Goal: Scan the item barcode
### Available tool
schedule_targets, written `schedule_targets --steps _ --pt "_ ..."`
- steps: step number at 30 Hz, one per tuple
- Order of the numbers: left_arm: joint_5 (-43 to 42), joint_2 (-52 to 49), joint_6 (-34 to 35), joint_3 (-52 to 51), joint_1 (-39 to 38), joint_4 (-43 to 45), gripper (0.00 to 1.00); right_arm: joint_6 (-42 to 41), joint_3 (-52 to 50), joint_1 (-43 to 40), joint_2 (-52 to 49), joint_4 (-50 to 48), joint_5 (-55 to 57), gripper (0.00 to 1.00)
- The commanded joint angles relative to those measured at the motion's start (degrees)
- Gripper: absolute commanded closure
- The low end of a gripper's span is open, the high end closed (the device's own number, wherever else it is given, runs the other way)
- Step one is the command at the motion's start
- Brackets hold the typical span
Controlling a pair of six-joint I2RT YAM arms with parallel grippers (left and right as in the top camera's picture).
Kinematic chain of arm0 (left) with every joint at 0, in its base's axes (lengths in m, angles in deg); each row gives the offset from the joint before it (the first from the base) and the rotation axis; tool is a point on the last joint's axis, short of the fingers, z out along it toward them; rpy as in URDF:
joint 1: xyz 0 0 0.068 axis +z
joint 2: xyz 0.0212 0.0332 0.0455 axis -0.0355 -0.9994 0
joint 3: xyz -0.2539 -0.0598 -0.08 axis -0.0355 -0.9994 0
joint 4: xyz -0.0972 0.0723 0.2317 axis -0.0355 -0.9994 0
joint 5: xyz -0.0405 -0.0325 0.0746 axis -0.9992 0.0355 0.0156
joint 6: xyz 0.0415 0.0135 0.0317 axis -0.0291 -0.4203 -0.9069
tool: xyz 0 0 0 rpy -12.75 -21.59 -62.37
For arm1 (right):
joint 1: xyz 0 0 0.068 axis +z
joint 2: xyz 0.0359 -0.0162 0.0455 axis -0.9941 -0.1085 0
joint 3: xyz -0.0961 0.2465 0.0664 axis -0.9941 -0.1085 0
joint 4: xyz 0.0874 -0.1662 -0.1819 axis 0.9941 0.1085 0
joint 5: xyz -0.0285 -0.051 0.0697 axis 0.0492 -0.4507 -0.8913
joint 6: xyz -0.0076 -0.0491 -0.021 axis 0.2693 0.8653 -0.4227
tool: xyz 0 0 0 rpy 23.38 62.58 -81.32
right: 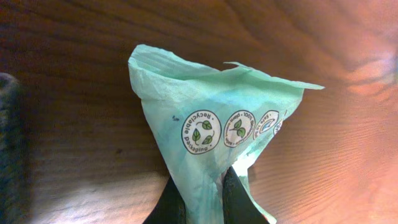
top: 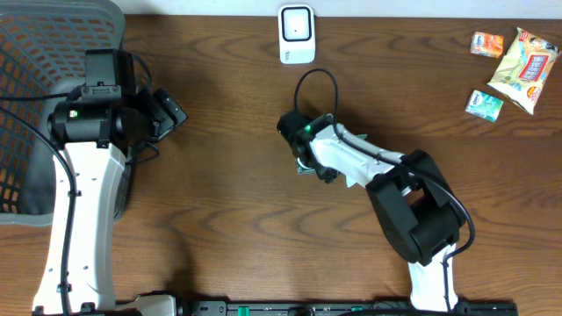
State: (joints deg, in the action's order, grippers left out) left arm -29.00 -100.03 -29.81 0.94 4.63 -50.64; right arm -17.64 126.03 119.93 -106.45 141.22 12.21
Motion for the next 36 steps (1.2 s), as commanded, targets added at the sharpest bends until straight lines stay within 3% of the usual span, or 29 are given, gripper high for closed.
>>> schedule_targets --steps 1,10,15,20,25,31,36 --pt "0.7 0.0 0.0 -0.1 0.3 0.0 0.02 2.8 6.0 -3.0 -0.7 2.2 -16.6 0.99" --pt "0.7 0.0 0.1 -0.1 0.3 0.0 0.02 20.7 16.7 -16.6 -0.7 7.6 -62.1 0.99" --pt "0.7 0.0 0.1 -0.1 0.3 0.0 0.02 29.1 14.3 -25.4 -0.9 6.9 -82.9 0.99" --pt "0.7 0.0 0.1 -0.1 0.3 0.0 0.02 30.3 6.3 -30.9 -0.9 1.2 -95.3 0.99" --pt "0.7 0.0 0.0 -0.1 0.3 0.0 0.02 28.3 -4.0 -35.3 -1.0 -5.9 -97.1 0.97" --pt "0.7 0.0 0.1 -0.1 0.3 0.0 0.02 22.0 -5.4 -40.6 -0.7 -6.0 -83.6 0.73" --pt "0.7 0.0 0.1 -0.1 0.3 0.0 0.02 22.0 0.4 -43.8 -0.7 1.7 -76.2 0.57"
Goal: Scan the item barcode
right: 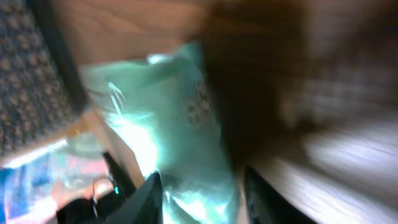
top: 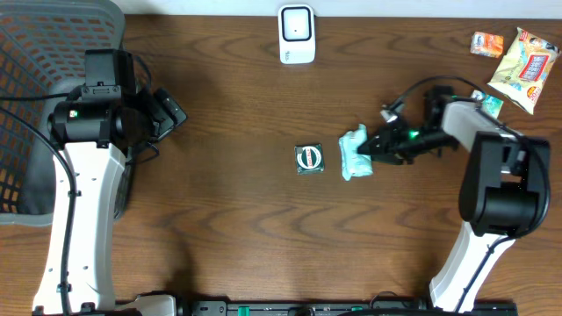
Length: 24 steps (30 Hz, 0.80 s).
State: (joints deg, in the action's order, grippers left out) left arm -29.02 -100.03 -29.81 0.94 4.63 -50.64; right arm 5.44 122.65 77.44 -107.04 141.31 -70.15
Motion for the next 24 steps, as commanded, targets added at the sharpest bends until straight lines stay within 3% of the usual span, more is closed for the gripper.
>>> schedule_targets --steps 1,8,13,17,20,24 --pt "0.7 0.0 0.1 -0.1 0.3 0.0 0.02 -0.2 5.5 -1.6 -0.1 3.8 7.0 0.54" --pt "0.7 0.0 0.1 -0.1 0.3 0.0 0.02 2.4 8.6 -1.6 -0.1 9.6 7.1 0.39" --pt "0.7 0.0 0.1 -0.1 0.3 0.0 0.02 2.4 5.2 0.5 -0.2 8.0 9.1 0.32" --pt "0.7 0.0 0.1 -0.1 0.3 0.0 0.02 -2.6 1.1 2.3 -0.2 4.5 13.3 0.3" --pt "0.7 0.0 0.1 -0.1 0.3 0.0 0.02 -3.4 -1.6 3.1 -0.2 2.2 13.2 0.4" --pt "0.7 0.0 0.0 -0.1 0.3 0.0 0.02 -2.4 -2.8 4.5 -0.2 1.0 13.0 0.77"
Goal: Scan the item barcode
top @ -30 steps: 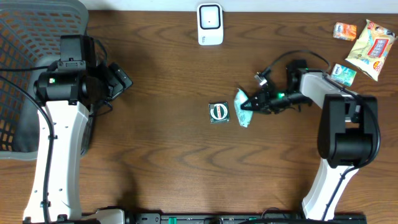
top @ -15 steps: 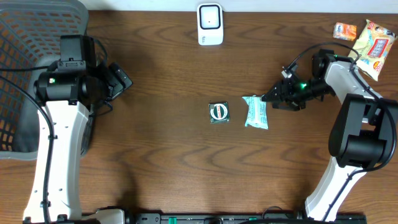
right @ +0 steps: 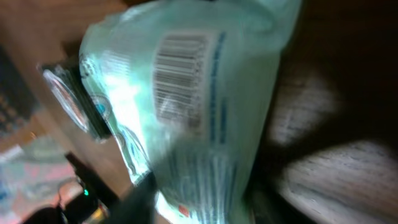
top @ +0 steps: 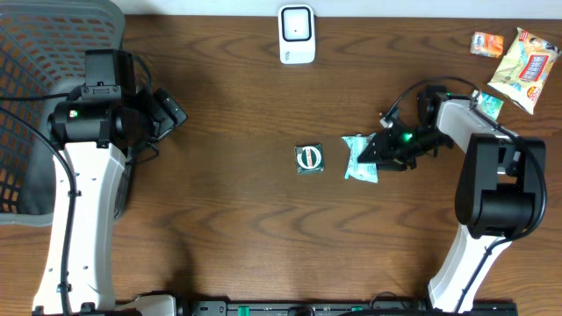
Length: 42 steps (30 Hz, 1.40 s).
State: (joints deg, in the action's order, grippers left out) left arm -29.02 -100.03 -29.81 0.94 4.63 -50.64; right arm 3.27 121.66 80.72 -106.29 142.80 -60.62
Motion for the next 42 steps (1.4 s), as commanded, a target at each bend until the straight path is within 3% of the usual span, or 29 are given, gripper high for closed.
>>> schedule_targets --steps 1,2,9,13,18,26,42 --pt "0.7 0.0 0.0 -0.1 0.3 0.0 0.02 -0.1 -1.8 1.7 -0.9 -1.0 3.5 0.92" --pt "0.7 0.0 0.1 -0.1 0.3 0.0 0.02 -0.1 -1.6 1.9 -0.9 -1.1 3.4 0.99" --pt "0.7 0.0 0.1 -0.1 0.3 0.0 0.02 0.1 5.9 2.4 -0.1 2.7 1.3 0.99" --pt "0.7 0.0 0.1 -0.1 0.3 0.0 0.02 5.2 14.4 3.4 1.8 7.9 1.3 0.99" --pt "0.7 0.0 0.1 -0.1 0.3 0.0 0.02 18.4 21.6 7.4 5.0 11.2 1.4 0.99" --pt "0.7 0.0 0.1 -0.1 0.3 0.0 0.02 37.7 22.4 15.8 9.3 10.0 6.4 0.99" --pt "0.7 0.0 0.1 -0.1 0.3 0.0 0.02 36.6 22.4 19.0 9.3 -3.6 11.0 0.99"
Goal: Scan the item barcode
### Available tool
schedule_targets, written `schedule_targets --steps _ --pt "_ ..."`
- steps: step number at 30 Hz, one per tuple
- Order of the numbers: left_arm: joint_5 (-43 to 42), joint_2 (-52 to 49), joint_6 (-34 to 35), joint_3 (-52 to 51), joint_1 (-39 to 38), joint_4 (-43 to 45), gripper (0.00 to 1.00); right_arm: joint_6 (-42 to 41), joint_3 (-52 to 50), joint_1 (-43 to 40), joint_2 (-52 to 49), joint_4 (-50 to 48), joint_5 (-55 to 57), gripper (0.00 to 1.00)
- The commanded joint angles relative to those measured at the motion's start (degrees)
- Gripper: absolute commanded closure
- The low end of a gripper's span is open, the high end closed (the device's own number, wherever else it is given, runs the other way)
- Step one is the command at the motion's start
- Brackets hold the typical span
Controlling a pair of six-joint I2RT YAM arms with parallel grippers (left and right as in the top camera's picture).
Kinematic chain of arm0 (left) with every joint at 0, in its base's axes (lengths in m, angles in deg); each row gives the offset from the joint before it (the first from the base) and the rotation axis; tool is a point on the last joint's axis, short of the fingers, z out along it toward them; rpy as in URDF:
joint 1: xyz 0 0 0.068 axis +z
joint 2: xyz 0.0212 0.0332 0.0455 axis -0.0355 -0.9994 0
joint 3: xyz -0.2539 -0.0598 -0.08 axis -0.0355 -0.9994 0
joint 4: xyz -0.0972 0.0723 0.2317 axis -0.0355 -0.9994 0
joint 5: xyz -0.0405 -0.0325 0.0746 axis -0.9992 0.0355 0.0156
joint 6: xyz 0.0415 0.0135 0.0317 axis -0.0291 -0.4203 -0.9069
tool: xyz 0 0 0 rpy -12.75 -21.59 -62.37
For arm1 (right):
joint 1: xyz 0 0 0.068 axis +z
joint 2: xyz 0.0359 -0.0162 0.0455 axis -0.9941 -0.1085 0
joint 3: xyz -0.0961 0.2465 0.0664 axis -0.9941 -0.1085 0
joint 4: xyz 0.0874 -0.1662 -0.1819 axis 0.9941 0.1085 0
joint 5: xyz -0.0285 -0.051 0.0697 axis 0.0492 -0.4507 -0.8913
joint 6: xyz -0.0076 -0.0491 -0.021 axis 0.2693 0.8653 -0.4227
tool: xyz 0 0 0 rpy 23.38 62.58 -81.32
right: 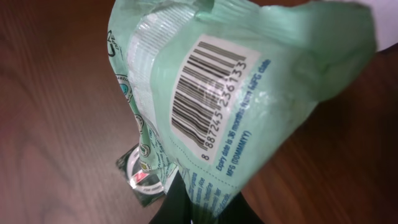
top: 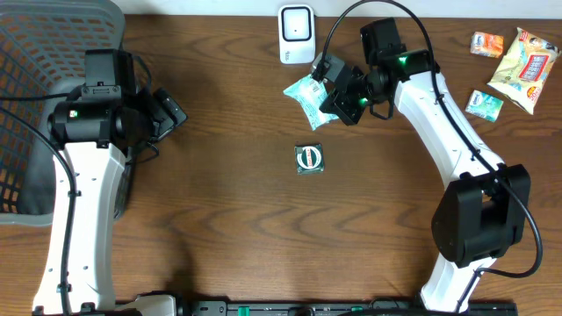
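Observation:
My right gripper (top: 325,95) is shut on a mint-green packet (top: 306,90), held just in front of and a little right of the white scanner (top: 297,35) at the table's back edge. In the right wrist view the packet (right: 249,93) fills the frame. Its barcode (right: 208,93) faces the camera, and my dark fingertips (right: 176,205) pinch its lower end. My left gripper (top: 169,114) hangs by the basket, far from the packet, and its jaws are too dark to read.
A small dark green square packet (top: 308,159) lies at the table's middle and also shows under the held packet (right: 140,180). A grey basket (top: 35,53) stands at the far left. Several snack packets (top: 527,57) lie at the back right corner.
My right gripper, still shut on the green packet, has moved from right of the dark square packet to the back centre, near the scanner. The left arm has not moved.
My right gripper was shut on the green packet at the table's middle, beside the dark square packet. Then it held the packet further right, and its barcode side came to face the wrist camera. Now the packet is held close to the scanner.

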State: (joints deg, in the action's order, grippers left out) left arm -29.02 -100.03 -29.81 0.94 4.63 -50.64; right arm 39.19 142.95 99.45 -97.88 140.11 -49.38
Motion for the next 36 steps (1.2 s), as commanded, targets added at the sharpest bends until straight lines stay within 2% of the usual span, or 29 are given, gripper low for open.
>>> schedule_targets --steps 1,11,29,32,36 --pt "0.7 0.0 0.1 -0.1 0.3 0.0 0.02 0.7 1.1 0.3 0.9 -1.2 -0.2 0.99" --pt "0.7 0.0 0.0 -0.1 0.3 0.0 0.02 4.1 0.9 0.4 0.8 -2.7 -0.4 0.99" --pt "0.7 0.0 0.1 -0.1 0.3 0.0 0.02 2.3 0.8 0.5 0.8 -2.9 0.0 0.99" --pt "0.7 0.0 0.1 -0.1 0.3 0.0 0.02 -0.1 0.6 0.5 0.8 -2.9 5.1 0.99" --pt "0.7 0.0 0.0 -0.1 0.3 0.0 0.02 -7.1 -0.5 0.5 0.8 -4.5 20.0 0.99"
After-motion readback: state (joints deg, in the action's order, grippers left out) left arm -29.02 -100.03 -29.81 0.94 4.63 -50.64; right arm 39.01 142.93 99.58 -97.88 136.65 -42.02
